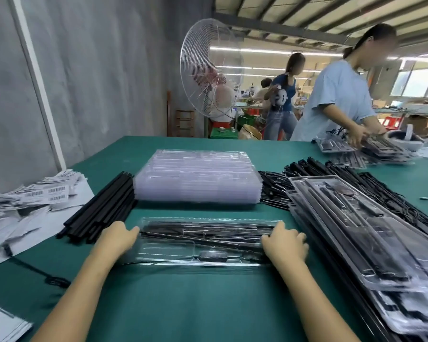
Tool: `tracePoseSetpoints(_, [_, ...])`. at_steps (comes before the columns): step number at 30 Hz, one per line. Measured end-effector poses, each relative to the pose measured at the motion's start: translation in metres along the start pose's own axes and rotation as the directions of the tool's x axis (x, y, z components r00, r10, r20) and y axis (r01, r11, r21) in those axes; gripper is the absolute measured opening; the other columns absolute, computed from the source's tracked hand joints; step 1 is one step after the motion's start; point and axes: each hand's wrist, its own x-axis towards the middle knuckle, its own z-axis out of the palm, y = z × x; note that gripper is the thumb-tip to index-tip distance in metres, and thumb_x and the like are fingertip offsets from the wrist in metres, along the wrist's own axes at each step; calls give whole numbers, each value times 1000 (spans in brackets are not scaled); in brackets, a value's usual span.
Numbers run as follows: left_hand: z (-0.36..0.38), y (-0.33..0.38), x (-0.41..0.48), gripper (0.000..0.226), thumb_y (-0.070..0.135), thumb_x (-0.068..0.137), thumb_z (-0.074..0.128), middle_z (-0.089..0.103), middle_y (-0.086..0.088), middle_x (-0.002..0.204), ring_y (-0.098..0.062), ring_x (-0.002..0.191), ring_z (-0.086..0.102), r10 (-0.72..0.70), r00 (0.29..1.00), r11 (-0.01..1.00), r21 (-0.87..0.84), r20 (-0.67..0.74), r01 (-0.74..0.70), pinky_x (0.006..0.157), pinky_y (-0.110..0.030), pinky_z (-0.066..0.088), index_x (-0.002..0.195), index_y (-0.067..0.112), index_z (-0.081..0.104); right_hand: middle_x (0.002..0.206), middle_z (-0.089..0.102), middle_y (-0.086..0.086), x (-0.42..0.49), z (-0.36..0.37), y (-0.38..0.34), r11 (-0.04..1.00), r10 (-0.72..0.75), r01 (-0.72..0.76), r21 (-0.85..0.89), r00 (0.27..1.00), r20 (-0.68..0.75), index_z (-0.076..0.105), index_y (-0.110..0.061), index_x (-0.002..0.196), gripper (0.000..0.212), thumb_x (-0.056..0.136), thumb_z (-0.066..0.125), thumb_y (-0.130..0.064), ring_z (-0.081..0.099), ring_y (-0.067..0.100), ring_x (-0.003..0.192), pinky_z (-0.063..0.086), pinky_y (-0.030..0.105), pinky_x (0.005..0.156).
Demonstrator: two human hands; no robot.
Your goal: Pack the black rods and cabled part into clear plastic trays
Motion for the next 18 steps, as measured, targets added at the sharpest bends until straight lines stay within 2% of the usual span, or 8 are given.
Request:
tracePoseSetpoints(2, [-7, -1, 5, 37, 32, 93, 56, 51, -8, 55, -21, 49, 48, 4, 993, 982, -187, 120, 18, 53, -28, 36, 71, 2, 53, 131, 50, 18, 3, -4, -3, 999, -1, 2, 55, 1000, -4, 42, -11, 125, 40, 90, 46, -30, 37, 35, 124, 34, 38, 97])
tracePoseSetpoints(4, [-19, -4, 9, 30, 32, 91, 62, 48, -5, 48, -18, 39, 45, 31, 934, 848, -504, 357, 165, 43, -24, 40, 87, 2, 57, 125, 55, 17, 8, -9, -3, 990, 1, -1, 143, 1000, -2, 47, -11, 117, 34, 88, 48, -28, 39, 35, 121, 35, 38, 95])
tracePoseSetpoints(6, [-31, -9, 13, 35, 42, 87, 63, 58, -10, 65, -22, 53, 57, 110, 870, 674, -679, 481, 290, 51, -29, 51, 93, 8, 58, 112, 61, 15, 12, -14, -4, 957, -37, 36, 289, 999, -4, 52, -12, 106, 27, 83, 51, -27, 41, 34, 116, 40, 36, 91])
tracePoseSetpoints(8, [-42, -17, 19, 38, 42, 87, 62, 64, -16, 89, -29, 77, 64, 179, 872, 633, -732, 456, 253, 70, -40, 56, 101, 7, 60, 98, 63, 12, 14, -20, -9, 909, -108, 107, 402, 994, -22, 53, -15, 96, 21, 79, 54, -28, 41, 31, 113, 43, 36, 86])
tracePoseSetpoints(10, [-50, -27, 21, 41, 40, 86, 63, 65, -18, 101, -34, 89, 65, 241, 880, 620, -762, 410, 185, 79, -47, 55, 110, 7, 60, 86, 59, 6, 13, -26, -16, 872, -161, 170, 459, 985, -59, 52, -20, 93, 18, 77, 57, -28, 41, 29, 111, 43, 36, 81])
tracePoseSetpoints(13, [-54, -48, 18, 51, 42, 77, 69, 65, -16, 108, -35, 96, 65, 254, 909, 528, -835, 331, 156, 84, -51, 54, 116, 10, 60, 87, 66, 6, 12, -35, -26, 838, -227, 260, 480, 966, -128, 63, -18, 96, 22, 77, 59, -28, 52, 30, 105, 49, 37, 82])
tracePoseSetpoints(16, [-61, -67, 13, 68, 44, 71, 73, 66, -15, 110, -35, 98, 65, 307, 922, 503, -863, 237, 55, 87, -52, 53, 124, 6, 55, 91, 69, 12, 9, -43, -36, 796, -265, 364, 483, 928, -263, 70, -6, 91, 22, 84, 55, -20, 58, 32, 98, 47, 34, 82])
tracePoseSetpoints(18, [-57, -67, 13, 68, 35, 70, 72, 64, -20, 110, -41, 98, 64, 280, 915, 364, -914, 289, 177, 87, -56, 51, 126, 3, 51, 88, 69, 14, 2, -52, -42, 766, -274, 424, 484, 896, -350, 70, -1, 88, 25, 89, 49, -15, 57, 35, 97, 47, 37, 81])
